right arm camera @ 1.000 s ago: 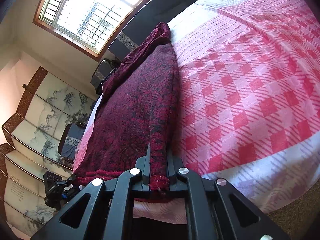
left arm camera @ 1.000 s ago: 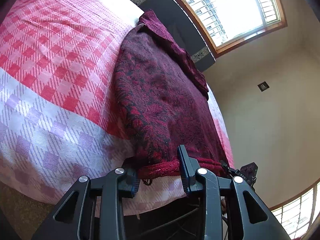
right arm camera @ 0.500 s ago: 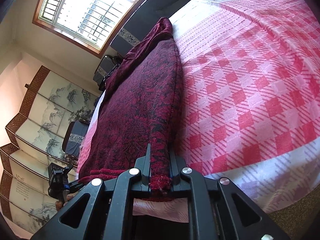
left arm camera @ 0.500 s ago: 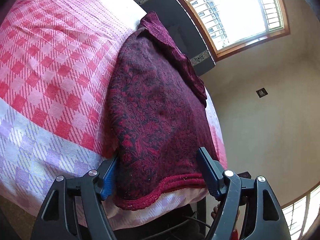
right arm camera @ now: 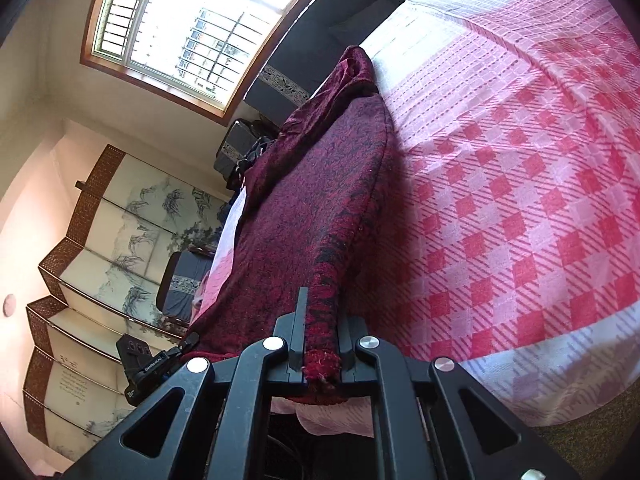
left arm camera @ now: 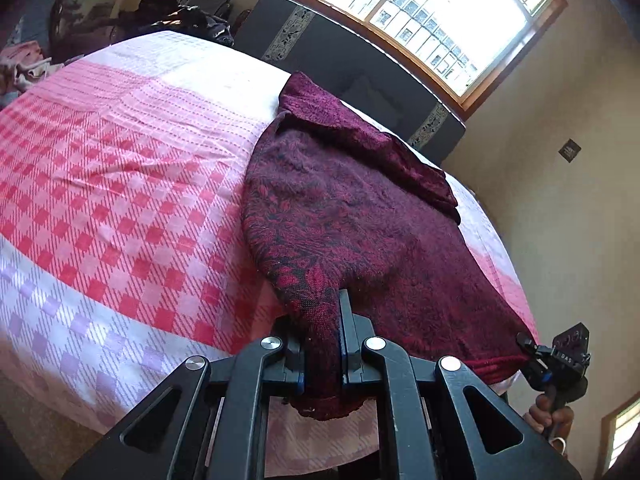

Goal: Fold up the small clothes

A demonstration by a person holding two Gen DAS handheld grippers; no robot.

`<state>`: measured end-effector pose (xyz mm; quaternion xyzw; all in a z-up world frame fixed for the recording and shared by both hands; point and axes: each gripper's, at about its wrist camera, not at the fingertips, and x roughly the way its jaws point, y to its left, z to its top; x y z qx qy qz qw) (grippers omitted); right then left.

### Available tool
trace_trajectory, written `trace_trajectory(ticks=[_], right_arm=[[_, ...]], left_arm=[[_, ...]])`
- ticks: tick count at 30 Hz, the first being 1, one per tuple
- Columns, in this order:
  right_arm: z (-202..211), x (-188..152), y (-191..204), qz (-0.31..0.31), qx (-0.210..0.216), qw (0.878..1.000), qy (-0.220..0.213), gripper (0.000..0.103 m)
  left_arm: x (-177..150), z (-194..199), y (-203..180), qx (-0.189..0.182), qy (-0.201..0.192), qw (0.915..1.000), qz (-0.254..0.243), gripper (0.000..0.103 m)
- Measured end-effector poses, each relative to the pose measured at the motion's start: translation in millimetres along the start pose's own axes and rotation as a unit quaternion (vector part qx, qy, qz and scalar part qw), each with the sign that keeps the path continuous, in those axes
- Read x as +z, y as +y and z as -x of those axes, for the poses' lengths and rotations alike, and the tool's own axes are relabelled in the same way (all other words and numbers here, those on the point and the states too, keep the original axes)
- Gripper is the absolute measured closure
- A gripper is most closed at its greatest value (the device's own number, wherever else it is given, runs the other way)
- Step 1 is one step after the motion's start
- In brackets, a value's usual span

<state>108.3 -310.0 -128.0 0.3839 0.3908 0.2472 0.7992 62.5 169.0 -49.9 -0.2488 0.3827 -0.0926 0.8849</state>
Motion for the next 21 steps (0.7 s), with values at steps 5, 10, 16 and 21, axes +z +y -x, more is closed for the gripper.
trace_trajectory(ticks=[5, 10, 16, 21], right_arm=[[2.8, 18.8, 19.7, -0.001, 0.026, 1.000, -0.012, 0.095], [-1.1, 40.9, 40.6, 0.012, 0.035, 0.999, -0.016, 0.095], [-3.6, 74.5, 59.1, 0.020, 0.040, 0.998, -0.035, 0.095], [-9.6, 98.5, 65.3, 0.024, 0.043, 0.998, -0.043, 0.095]], left_arm=[[11.0, 3.5, -22.2, 0.026, -0.017, 0.9985, -0.045, 0.092], [25.3, 4.4, -30.7, 0.031, -0.030, 0.9974, -0.059, 0.092], [49.8, 6.8, -30.8, 0.029, -0.041, 0.9973, -0.053, 0.092], [75.8, 0.2, -34.2, 0.033, -0.046, 0.9968, -0.057, 0.092]])
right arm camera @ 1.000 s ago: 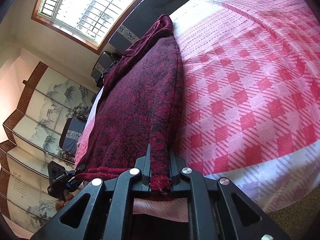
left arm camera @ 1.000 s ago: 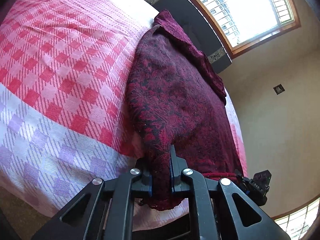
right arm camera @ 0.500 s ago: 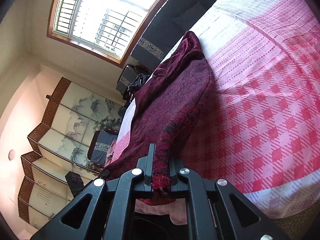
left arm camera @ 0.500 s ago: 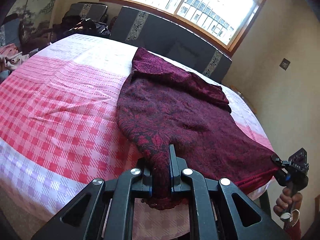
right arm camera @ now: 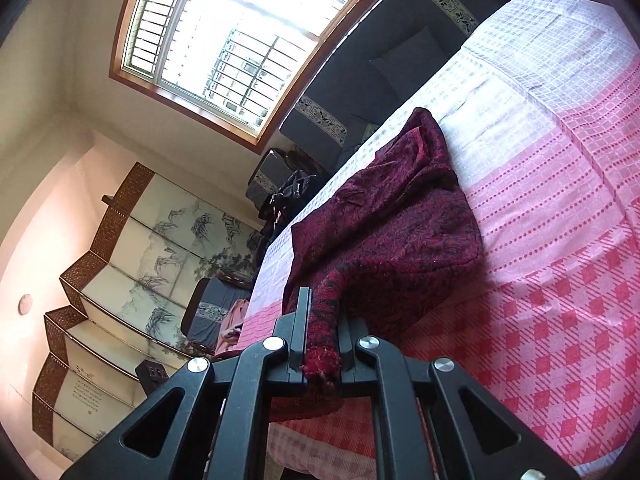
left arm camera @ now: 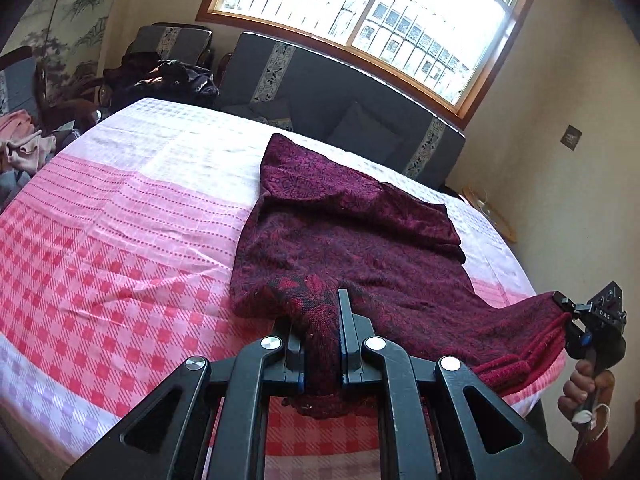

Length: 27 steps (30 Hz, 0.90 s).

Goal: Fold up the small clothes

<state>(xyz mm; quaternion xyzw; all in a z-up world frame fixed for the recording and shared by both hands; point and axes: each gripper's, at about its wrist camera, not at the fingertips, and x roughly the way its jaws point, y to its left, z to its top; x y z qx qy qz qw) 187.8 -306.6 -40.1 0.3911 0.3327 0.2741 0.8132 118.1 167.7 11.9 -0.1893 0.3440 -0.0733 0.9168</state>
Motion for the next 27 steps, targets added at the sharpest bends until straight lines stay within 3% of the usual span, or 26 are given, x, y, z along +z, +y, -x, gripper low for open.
trace_trajectory(ticks=[12, 27], right_arm=[[-35.1, 51.2, 7.5, 0.021, -0.016, 1.000, 0.008, 0.095], [-75.9, 84.8, -2.5, 0.025, -0.034, 0.999, 0.015, 0.095]], left_arm=[[41.6, -40.1, -12.7, 0.021, -0.007, 0.9996, -0.019, 0.091], [66.7, -91.5, -11.9, 0.041, 0.001, 0.9990, -0.017, 0.091]])
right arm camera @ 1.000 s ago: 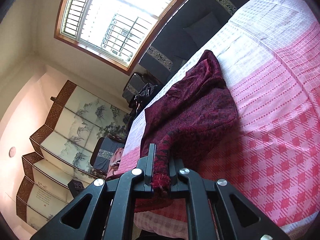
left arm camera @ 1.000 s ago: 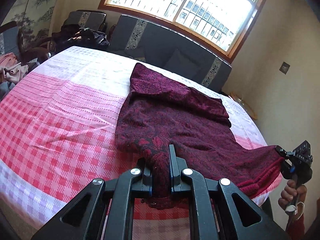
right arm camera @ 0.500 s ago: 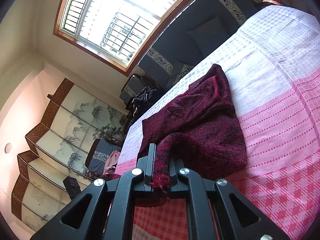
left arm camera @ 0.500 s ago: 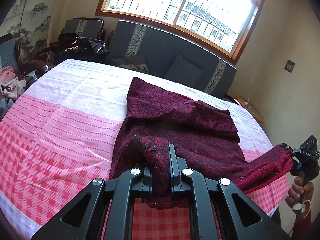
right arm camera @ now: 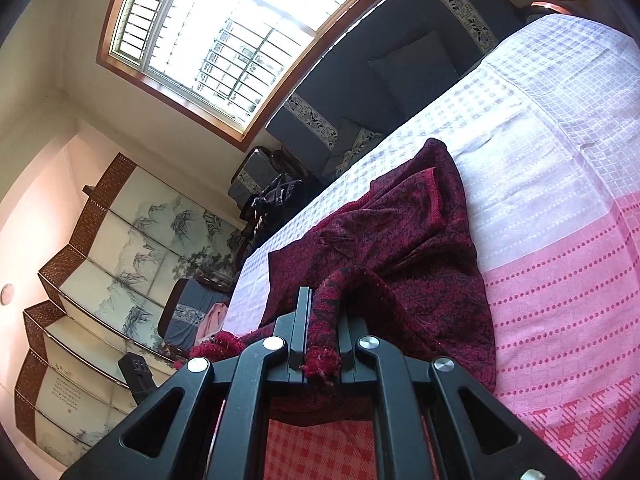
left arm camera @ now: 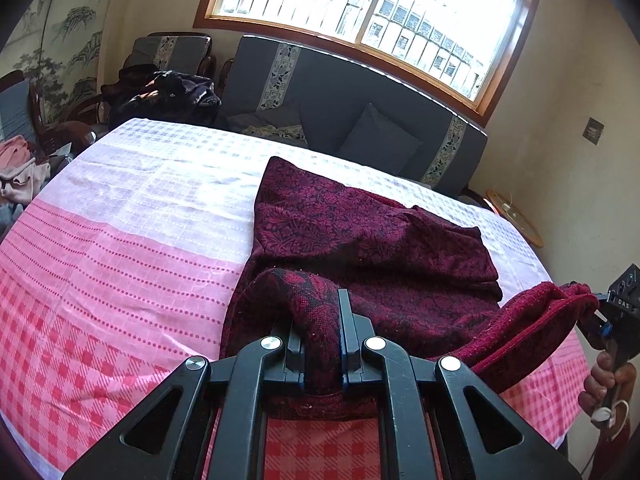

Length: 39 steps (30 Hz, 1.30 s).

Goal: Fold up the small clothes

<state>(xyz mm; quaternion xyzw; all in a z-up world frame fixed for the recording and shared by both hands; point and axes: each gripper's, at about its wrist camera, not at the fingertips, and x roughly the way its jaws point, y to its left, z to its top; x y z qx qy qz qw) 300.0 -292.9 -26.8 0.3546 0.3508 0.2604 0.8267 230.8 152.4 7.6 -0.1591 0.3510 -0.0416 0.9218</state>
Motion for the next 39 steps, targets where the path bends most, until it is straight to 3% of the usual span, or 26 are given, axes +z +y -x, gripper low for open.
trace_trajectory(ticks=[39], right_arm=[[-41.6, 35.2, -33.1, -0.022, -0.014, 1.000, -0.006, 0.095]], left_arm=[[23.6, -49.7, 11.0, 0.031, 0.012, 0.9989, 0.034, 0.091]])
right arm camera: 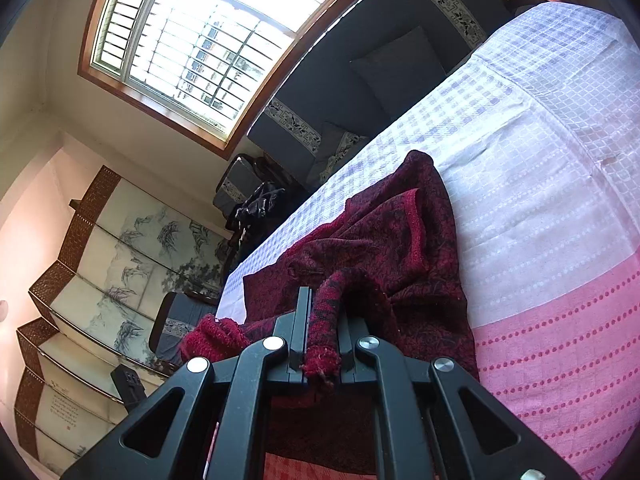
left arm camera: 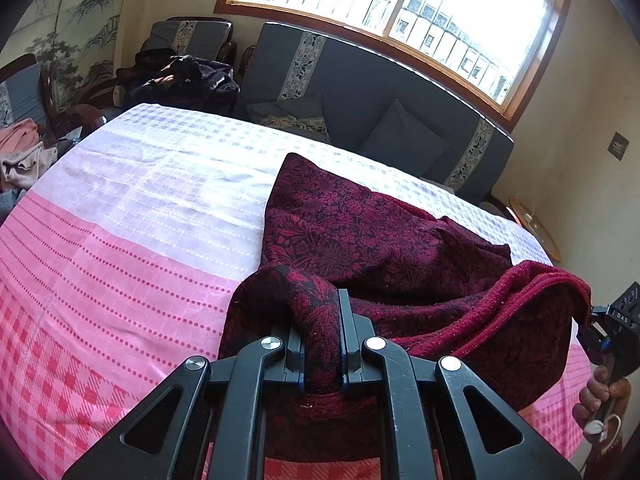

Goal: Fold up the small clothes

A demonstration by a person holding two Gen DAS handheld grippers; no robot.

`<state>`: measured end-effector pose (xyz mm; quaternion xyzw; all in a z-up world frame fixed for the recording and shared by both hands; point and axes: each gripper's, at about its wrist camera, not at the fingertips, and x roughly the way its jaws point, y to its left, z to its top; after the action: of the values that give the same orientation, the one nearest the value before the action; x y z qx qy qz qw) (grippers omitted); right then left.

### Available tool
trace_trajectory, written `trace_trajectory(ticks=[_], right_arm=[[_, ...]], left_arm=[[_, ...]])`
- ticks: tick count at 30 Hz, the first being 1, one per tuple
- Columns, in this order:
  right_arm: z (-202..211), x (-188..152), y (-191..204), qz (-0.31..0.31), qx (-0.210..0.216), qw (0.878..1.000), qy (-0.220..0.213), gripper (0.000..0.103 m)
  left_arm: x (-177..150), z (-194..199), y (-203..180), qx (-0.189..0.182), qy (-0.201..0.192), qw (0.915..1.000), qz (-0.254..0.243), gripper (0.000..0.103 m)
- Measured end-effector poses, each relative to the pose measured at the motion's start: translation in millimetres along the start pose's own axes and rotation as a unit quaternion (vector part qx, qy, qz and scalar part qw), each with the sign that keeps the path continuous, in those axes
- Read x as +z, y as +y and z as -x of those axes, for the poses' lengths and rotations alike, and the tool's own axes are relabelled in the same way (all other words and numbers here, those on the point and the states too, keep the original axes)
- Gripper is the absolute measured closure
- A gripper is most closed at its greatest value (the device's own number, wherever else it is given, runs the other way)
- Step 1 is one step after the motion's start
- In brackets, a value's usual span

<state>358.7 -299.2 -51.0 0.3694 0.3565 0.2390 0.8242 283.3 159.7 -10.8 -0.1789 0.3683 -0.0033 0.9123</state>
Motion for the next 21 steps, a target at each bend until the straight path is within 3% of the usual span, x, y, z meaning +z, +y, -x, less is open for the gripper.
trace_trajectory(ticks=[21], right_arm=[[-29.3, 25.8, -13.6, -0.010, -0.019, 1.000, -0.013, 0.095]], left_arm=[[39.8, -36.7, 2.1, 0.017, -0.002, 0.9998, 0.005, 0.091]])
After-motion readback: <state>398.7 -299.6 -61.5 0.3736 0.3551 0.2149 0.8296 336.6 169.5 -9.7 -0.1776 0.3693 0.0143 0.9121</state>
